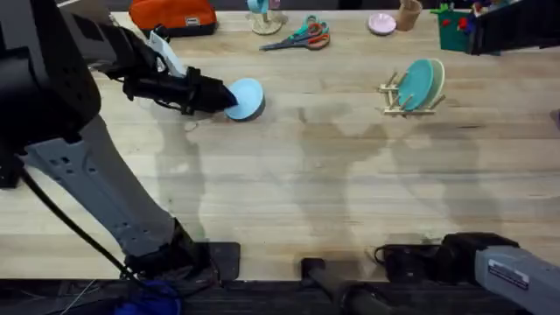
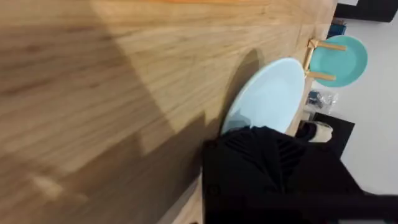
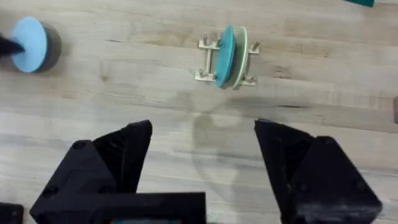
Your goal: Pick up the plates from the table one by one and place each into a slot on the dish rack.
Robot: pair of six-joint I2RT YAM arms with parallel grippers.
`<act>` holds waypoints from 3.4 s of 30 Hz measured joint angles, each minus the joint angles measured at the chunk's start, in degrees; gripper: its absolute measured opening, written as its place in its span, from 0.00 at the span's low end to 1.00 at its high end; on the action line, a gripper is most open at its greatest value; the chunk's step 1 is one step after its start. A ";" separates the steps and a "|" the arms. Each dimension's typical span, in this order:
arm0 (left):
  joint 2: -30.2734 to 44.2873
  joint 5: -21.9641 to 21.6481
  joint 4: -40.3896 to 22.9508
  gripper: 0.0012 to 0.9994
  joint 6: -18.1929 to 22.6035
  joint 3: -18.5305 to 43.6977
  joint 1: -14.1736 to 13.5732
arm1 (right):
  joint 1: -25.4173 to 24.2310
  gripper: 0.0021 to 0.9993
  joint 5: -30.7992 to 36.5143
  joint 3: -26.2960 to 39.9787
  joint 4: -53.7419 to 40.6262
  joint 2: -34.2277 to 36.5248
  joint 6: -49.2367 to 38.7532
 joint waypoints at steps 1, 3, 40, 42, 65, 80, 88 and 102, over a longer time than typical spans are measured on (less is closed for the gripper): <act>0.00 0.00 0.00 0.04 0.00 0.00 0.00 | 0.00 0.99 0.00 0.00 0.00 0.00 0.00; 0.00 0.00 0.00 0.04 0.00 0.00 0.00 | 0.00 1.00 0.00 0.01 0.00 0.00 0.02; 0.00 0.76 3.87 0.04 -0.02 0.00 -1.25 | 0.00 1.00 -13.66 0.02 0.15 2.81 4.83; 0.00 0.76 3.86 0.04 -0.04 0.00 -1.25 | 0.00 1.00 -15.76 0.02 0.52 4.31 5.01; 0.00 0.76 3.87 0.04 -0.04 0.00 -1.25 | 9.41 0.99 -25.30 0.02 13.84 23.50 7.62; 0.00 0.76 3.87 0.04 -0.04 0.00 -1.25 | 14.47 0.99 -25.49 0.02 23.37 36.18 9.49; 0.00 0.76 3.87 0.04 -0.04 0.00 -1.25 | 16.59 0.99 -25.49 0.02 29.52 40.95 9.49; 0.00 0.76 3.87 0.04 -0.04 0.00 -1.25 | 18.13 0.99 -29.15 0.02 42.30 47.22 12.78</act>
